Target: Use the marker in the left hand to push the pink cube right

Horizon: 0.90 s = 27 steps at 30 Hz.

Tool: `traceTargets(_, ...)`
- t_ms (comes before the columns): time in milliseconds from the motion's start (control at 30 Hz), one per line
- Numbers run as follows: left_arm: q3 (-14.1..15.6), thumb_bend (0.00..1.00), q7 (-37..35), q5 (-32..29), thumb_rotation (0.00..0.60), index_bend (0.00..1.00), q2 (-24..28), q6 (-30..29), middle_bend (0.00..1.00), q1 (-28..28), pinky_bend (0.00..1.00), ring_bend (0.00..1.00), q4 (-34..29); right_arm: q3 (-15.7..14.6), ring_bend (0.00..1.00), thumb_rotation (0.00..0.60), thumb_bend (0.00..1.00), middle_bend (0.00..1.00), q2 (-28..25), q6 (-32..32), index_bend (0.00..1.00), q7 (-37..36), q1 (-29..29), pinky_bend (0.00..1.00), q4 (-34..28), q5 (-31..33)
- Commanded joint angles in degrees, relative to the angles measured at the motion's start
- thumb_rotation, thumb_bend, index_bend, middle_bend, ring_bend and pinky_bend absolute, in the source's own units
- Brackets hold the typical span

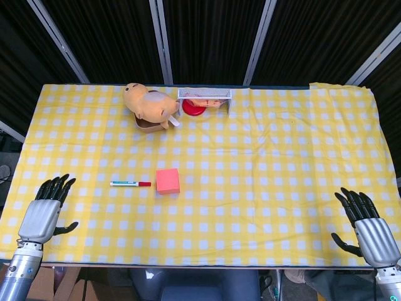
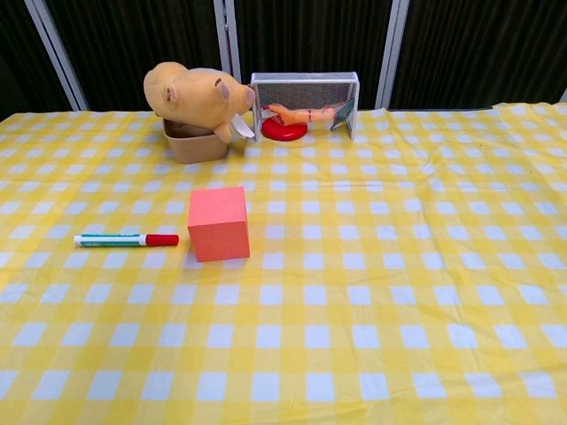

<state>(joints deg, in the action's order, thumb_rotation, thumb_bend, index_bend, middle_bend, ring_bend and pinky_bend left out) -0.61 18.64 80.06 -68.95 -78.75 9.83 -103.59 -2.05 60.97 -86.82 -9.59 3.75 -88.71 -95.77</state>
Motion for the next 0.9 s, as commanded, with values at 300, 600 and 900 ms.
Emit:
traceTargets(300,0.03,0.10,0.19,-0.18,0.600,0.00,0.15,0.28,0.00,0.01,0.02,0.00,-0.30,-0.06,0.00,0.600,0.32,0.00,-0.09,-0.28,0.00,-0.12,-0.10,0.00,-0.01,-0.17)
traceTargets(600,-2.00,0.15,0.47,-3.11,0.600,0.17,-0.31,3.68,0.05,2.41,0.18,0.03,0.06,-0.02,0.00,0.600,0.32,0.00,-0.02,-0.12,0.00,0.24,-0.09,0.00,-0.12,0.07)
traceTargets(900,-7.67,0.26,6.76,-13.70,0.600,0.37,-5.31,12.88,0.14,10.48,0.20,0.07,4.12,-0.06,0.00,0.600,0.32,0.00,-0.13,-0.32,0.00,-0.40,-0.15,0.00,0.03,-0.05)
